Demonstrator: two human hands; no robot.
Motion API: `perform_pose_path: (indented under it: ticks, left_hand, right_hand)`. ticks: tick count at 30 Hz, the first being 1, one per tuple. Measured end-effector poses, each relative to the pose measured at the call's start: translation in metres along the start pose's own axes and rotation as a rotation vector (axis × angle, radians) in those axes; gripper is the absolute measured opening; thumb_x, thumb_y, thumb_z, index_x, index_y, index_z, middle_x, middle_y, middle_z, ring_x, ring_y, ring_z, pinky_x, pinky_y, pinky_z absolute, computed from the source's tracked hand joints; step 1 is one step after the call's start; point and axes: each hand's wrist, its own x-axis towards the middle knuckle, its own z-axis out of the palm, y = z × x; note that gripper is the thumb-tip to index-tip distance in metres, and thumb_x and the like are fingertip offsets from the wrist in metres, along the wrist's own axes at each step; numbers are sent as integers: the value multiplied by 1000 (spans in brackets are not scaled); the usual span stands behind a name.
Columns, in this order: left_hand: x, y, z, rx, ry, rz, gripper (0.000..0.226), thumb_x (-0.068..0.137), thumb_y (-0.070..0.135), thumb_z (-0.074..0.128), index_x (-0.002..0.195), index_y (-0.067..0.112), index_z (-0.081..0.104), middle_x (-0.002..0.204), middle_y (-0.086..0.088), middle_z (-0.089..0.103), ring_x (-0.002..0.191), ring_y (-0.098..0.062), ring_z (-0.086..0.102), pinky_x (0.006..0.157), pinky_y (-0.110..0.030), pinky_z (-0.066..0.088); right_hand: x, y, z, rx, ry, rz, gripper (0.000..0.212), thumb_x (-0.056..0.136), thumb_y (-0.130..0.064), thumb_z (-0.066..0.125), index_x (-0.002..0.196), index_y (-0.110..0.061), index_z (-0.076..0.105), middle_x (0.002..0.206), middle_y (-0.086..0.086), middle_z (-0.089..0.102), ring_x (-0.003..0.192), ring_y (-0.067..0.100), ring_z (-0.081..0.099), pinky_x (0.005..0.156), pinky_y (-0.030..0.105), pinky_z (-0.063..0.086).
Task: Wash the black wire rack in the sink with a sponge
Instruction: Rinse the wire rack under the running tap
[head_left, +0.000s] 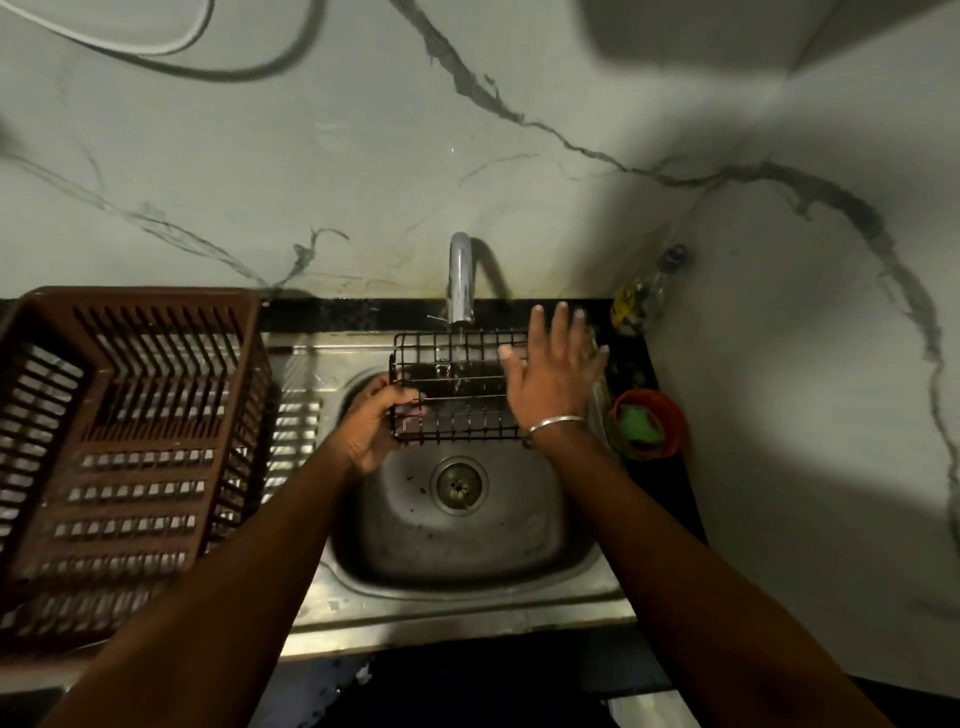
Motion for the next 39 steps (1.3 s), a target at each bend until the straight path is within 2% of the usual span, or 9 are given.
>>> perform_pose_path:
  ticks: [5,9,14,18,22,27,30,34,39]
  left_hand:
    - [-7,-11,-17,-119,26,54,56,75,10,77,129,20,65,118,-5,76,105,-27,67,85,-44,54]
    - [-12,2,-10,-25,-15,86,52,92,0,63,137,26,63,124,0,77,121,-29,66,95,-49,53]
    - [-23,23,-16,-7,-89,-25,58,102,47,62,154,23,54,147,-15,65,130,-35,66,104,-60,54]
    - [-23,34,0,-40,1,-130,86,93,89,26,138,29,68,127,-8,78,123,-35,68,89,-56,56]
    - [-17,38,12,-84,40,-154,90,89,92,39,128,20,76,124,-16,77,117,-39,72,90,-55,59]
    - [-8,39,7,-11,105,-198,51,77,54,65,110,16,74,113,-14,74,100,-35,68,97,-54,54]
    - [-7,44,9,-17,179,-261,27,77,33,50,89,15,65,82,-9,68,69,-27,63,66,-36,56]
    - [-7,46,5,-58,196,-243,20,60,29,55,77,20,59,77,-5,58,60,-23,54,64,-32,47]
    - [-9,42,7,5,229,-245,20,87,9,42,86,18,60,76,-6,55,70,-24,55,76,-42,50]
  right_hand:
    - [5,6,-18,758,-124,390,74,100,-74,41,130,-10,65,127,13,66,118,27,62,103,45,48]
    - [3,-9,-7,1360,-263,761,72,81,-77,67,131,-25,68,137,3,64,124,25,59,111,51,46]
    - [-7,10,-12,1631,-471,642,45,100,-37,55,68,-18,79,71,1,74,66,18,73,66,31,58]
    - [-12,16,-4,1839,-446,515,36,104,-29,53,83,-16,80,91,7,77,88,22,75,85,38,61]
    - [-13,21,-2,1939,-508,508,61,109,-45,37,90,-13,86,98,9,80,94,20,77,88,34,62]
    - [-15,36,9,1907,-548,573,65,63,-40,94,114,-6,71,113,16,69,104,31,71,94,46,59]
    - [-16,38,5,1945,-505,422,7,87,-15,70,91,-14,76,102,7,76,94,19,76,87,42,62]
    - [2,44,16,1815,-381,443,48,87,8,45,131,-8,56,141,11,61,120,11,66,85,25,58]
    - [9,48,17,1624,-475,304,74,70,9,39,138,-15,54,154,5,52,118,0,65,74,24,45]
